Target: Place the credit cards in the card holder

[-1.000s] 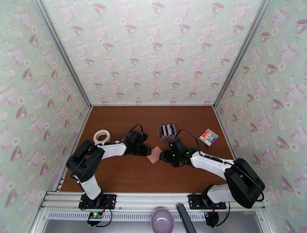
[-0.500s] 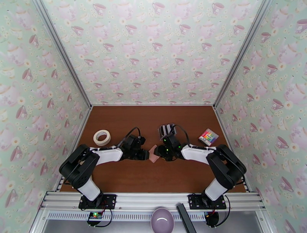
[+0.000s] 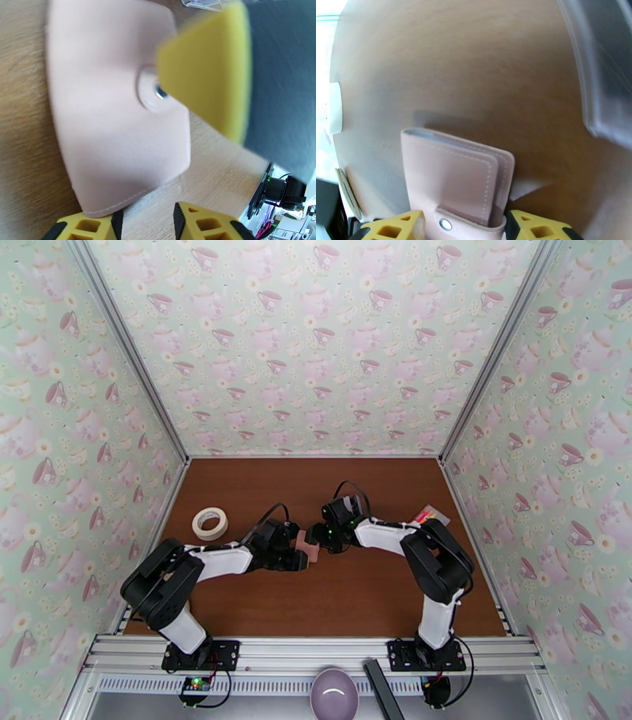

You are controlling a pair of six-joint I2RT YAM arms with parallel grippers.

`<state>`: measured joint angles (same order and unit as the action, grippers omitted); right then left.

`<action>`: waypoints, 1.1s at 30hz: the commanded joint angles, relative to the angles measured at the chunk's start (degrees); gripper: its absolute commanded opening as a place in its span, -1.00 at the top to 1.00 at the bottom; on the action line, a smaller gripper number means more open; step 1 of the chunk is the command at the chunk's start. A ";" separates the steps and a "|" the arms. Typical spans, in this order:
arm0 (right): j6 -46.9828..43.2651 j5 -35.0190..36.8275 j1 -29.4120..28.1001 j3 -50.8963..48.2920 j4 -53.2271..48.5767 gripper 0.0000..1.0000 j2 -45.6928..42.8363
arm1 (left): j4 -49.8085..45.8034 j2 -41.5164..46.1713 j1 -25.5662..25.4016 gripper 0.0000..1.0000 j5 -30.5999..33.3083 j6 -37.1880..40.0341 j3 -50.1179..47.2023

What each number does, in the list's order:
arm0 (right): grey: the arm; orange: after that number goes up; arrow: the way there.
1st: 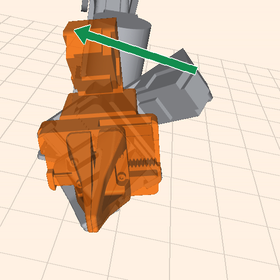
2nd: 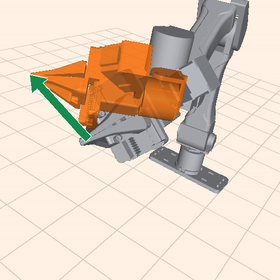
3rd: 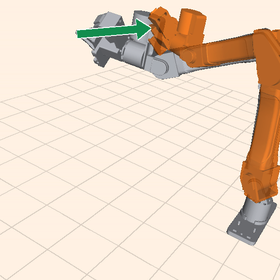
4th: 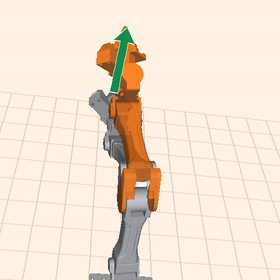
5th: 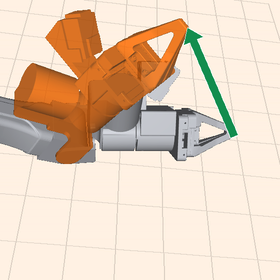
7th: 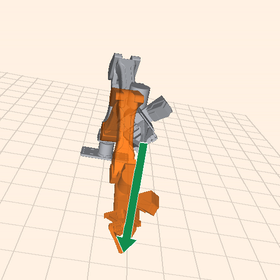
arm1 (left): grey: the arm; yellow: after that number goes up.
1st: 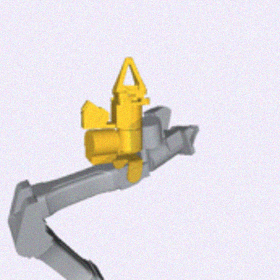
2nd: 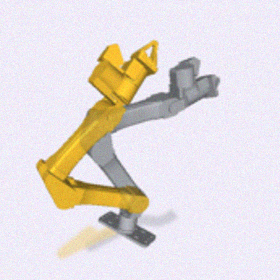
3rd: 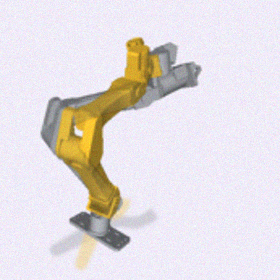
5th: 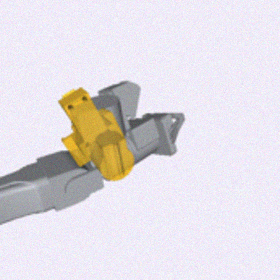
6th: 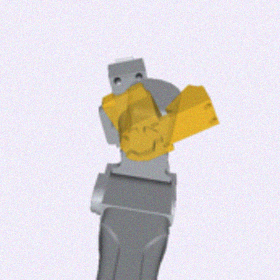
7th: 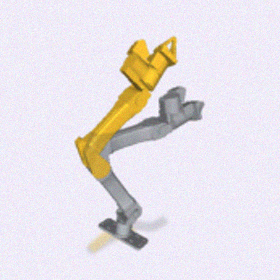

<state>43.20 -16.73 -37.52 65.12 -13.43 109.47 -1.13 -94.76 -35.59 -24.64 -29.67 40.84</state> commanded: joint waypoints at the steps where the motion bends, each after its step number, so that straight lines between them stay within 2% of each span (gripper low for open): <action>1: -2.36 0.40 0.02 2.06 -3.27 -0.17 1.14 | -1.72 0.94 -0.75 0.18 0.40 -0.82 -1.53; 6: -3.13 2.64 0.12 -0.45 -4.37 -0.17 -3.32 | -4.56 5.20 -0.72 0.14 1.28 -1.04 -1.90; 10: -5.19 5.30 0.41 -1.19 -7.16 -0.21 -9.34 | -11.37 12.99 -0.80 0.01 4.10 0.01 -0.84; 14: -7.68 8.43 1.48 -1.82 -10.54 -0.40 -15.92 | -20.27 21.03 0.18 -0.06 9.73 2.71 1.42; 17: -10.25 10.36 3.09 -3.19 -11.95 -0.57 -21.18 | -24.32 26.10 3.02 -0.21 13.46 4.52 2.31; 19: -11.82 12.24 4.71 -4.17 -12.94 -0.68 -24.67 | -25.86 29.04 5.44 -0.37 15.65 5.77 2.54; 23: -15.45 17.91 7.12 -4.75 -15.84 -0.79 -30.15 | -26.00 32.61 10.41 -0.59 17.64 7.08 1.98; 29: -21.26 31.36 10.65 -7.88 -16.56 -0.95 -39.07 | -25.47 35.45 16.42 -0.68 24.27 8.77 1.09; 33: -23.45 35.71 15.94 -10.91 -15.21 -1.00 -44.01 | -20.02 40.07 20.45 -0.70 28.10 9.63 -3.56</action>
<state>23.51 11.25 -24.47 56.07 -28.27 68.27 -24.25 -57.91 -17.02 -1.87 -21.98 40.64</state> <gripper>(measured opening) 0.998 0.848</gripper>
